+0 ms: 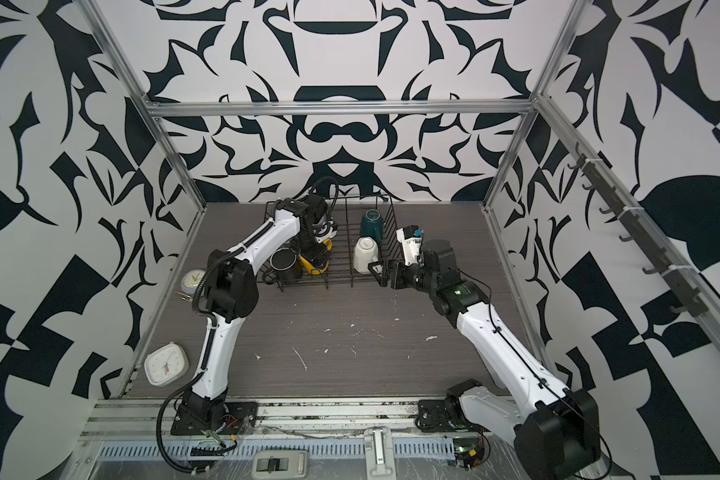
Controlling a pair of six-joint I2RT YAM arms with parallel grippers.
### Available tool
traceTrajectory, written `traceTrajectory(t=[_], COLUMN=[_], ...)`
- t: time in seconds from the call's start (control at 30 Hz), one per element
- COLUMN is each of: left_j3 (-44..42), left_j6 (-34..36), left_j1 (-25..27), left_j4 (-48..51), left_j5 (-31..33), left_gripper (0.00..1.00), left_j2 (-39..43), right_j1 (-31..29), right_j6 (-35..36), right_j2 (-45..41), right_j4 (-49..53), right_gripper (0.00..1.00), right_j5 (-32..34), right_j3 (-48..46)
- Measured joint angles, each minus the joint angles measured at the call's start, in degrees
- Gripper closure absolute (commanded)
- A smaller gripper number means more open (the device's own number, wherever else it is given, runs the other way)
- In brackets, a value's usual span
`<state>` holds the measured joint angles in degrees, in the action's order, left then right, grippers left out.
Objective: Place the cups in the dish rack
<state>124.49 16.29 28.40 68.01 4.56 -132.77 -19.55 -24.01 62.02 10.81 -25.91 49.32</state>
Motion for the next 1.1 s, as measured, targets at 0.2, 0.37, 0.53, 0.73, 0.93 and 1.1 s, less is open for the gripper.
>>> traceTrajectory(t=[0.2,0.37,0.53,0.73,0.93,1.1], left_j3=[0.0,0.0,0.0,0.0,-2.9,-11.6], left_j6=[0.0,0.0,-0.3,-0.4,-1.5,-2.9], left_j1=[0.0,0.0,0.0,0.0,0.0,0.0], left_j4=[0.0,-0.2,-1.1,-1.8,-5.0,-13.1], left_j5=[0.0,0.0,-0.1,-0.7,-2.3,-2.8], left_gripper=[0.16,0.06,0.01,0.01,0.01,0.01], left_j2=[0.0,0.0,0.0,0.0,2.8,13.5], right_j1=[0.1,0.1,0.2,0.3,0.5,0.5], right_j6=[0.0,0.0,0.0,0.0,0.3,1.9], right_j2=[0.0,0.0,0.0,0.0,0.0,0.1], right_j4=[0.0,0.0,0.0,0.0,0.1,1.4], right_gripper=[0.13,0.13,0.13,0.13,0.12,0.06], right_j5=[0.0,0.0,0.0,0.0,0.2,2.0], right_j3=[0.0,0.0,0.0,0.0,0.0,0.3])
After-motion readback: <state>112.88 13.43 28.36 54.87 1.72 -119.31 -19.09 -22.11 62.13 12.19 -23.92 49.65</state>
